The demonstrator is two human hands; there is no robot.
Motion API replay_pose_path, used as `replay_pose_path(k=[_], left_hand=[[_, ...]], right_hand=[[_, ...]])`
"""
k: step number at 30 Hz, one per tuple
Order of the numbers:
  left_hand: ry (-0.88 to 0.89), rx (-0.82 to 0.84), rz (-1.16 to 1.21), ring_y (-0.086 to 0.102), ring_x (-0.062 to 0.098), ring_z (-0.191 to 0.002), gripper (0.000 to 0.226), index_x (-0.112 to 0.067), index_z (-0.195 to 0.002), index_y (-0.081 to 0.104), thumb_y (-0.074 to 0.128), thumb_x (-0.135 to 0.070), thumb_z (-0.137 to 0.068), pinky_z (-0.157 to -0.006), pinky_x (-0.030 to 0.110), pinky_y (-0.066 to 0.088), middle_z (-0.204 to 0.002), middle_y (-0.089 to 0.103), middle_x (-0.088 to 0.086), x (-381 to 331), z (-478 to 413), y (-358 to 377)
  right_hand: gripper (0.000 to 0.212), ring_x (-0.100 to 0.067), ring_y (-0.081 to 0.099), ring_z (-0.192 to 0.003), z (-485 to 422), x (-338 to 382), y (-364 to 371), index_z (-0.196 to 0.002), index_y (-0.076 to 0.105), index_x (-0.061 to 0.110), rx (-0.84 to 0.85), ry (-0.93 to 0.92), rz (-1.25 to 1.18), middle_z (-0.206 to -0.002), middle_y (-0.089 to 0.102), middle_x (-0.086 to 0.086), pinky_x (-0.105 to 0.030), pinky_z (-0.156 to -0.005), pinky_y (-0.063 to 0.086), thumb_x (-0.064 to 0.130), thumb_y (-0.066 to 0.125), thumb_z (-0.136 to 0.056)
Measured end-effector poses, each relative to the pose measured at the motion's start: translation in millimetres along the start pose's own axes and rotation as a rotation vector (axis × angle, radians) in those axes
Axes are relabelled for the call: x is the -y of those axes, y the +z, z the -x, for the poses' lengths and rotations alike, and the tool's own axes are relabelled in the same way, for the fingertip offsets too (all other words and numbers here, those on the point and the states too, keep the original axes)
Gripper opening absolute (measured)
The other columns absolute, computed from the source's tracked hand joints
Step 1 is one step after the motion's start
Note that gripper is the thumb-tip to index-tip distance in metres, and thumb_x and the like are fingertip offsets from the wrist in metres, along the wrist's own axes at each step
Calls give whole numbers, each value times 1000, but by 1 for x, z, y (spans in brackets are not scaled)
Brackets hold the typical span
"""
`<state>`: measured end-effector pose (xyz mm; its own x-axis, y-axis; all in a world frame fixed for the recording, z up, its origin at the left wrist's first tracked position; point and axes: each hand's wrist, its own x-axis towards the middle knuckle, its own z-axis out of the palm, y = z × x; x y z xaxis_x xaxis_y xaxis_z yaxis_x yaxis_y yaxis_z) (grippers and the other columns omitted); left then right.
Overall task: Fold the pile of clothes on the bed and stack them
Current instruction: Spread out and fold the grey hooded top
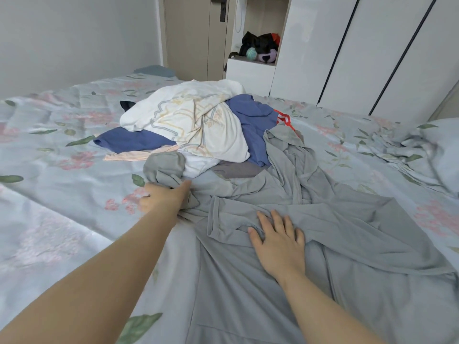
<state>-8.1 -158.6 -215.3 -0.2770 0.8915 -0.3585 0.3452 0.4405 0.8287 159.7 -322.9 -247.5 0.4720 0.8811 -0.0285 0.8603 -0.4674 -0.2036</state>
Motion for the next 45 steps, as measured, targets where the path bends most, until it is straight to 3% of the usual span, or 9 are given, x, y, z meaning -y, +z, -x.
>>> replay_pose_path(k=[6,16,22,25,28,32,37,42,45], left_hand=[[275,-18,-480,36,37,-122,44,-19,-120,54,54,-49,-87,-101,40,33,-131,42,19,7,-21,-5],[430,-59,385,51,28,-105,19,-10,-110,42,41,-25,-98,-89,35,38,-98,53,4,-33,17,-55],[860,289,235,45,14,-77,5,-18,-100,42,43,-23,-100,-72,24,30,-76,46,-2,-64,111,-2],[1030,614,-318,56,28,-92,16,-11,-110,45,44,-22,-99,-76,31,37,-93,61,13,-59,157,50],[1077,806,-816,52,30,-113,32,-6,-122,50,45,-25,-97,-90,34,39,-122,56,13,-36,181,80],[1085,547,-621,57,25,-104,24,-22,-113,61,45,-26,-96,-82,31,46,-110,64,4,-9,184,74],[920,203,-460,55,27,-104,30,-20,-118,57,42,-13,-93,-79,35,44,-114,62,5,7,150,47],[941,118,-549,41,26,-122,44,-24,-129,52,41,-6,-90,-97,37,35,-133,51,1,24,119,41],[908,139,-611,40,25,-126,45,-25,-136,45,43,-13,-92,-101,37,32,-138,46,-1,34,110,45]], right_hand=[[57,-18,-2,-146,1,0,4,-149,10,42,-31,-3,28,-160,1,9,-40,-116,2,60,10,-95],[57,-23,-4,-147,-1,4,-5,-151,4,37,82,140,-35,-160,-4,3,-42,-116,-4,55,13,-98],[27,-19,57,-102,9,-24,-54,-114,56,17,-282,380,-1402,-125,58,-9,-31,-93,43,32,38,-101],[16,-13,50,-71,11,-59,-80,-92,50,19,-518,538,-1544,-98,58,-9,-24,-62,39,26,38,-101],[9,-15,46,-70,12,-90,-88,-93,51,13,-624,548,-1401,-93,51,-8,-27,-64,38,16,43,-97],[30,-26,56,-103,19,-99,-81,-120,58,8,-490,421,-977,-103,58,-6,-34,-92,40,8,51,-91],[39,-21,55,-94,15,-64,-62,-127,54,22,-312,-34,-608,-101,56,-2,-25,-84,43,10,54,-90],[65,-29,45,-119,-13,-46,-55,-149,18,32,-241,57,-110,-135,45,-6,-38,-92,38,20,49,-93],[32,-28,55,-108,-22,-39,-50,-121,52,23,-91,18,11,-115,61,-7,-31,-75,36,10,43,-93]])
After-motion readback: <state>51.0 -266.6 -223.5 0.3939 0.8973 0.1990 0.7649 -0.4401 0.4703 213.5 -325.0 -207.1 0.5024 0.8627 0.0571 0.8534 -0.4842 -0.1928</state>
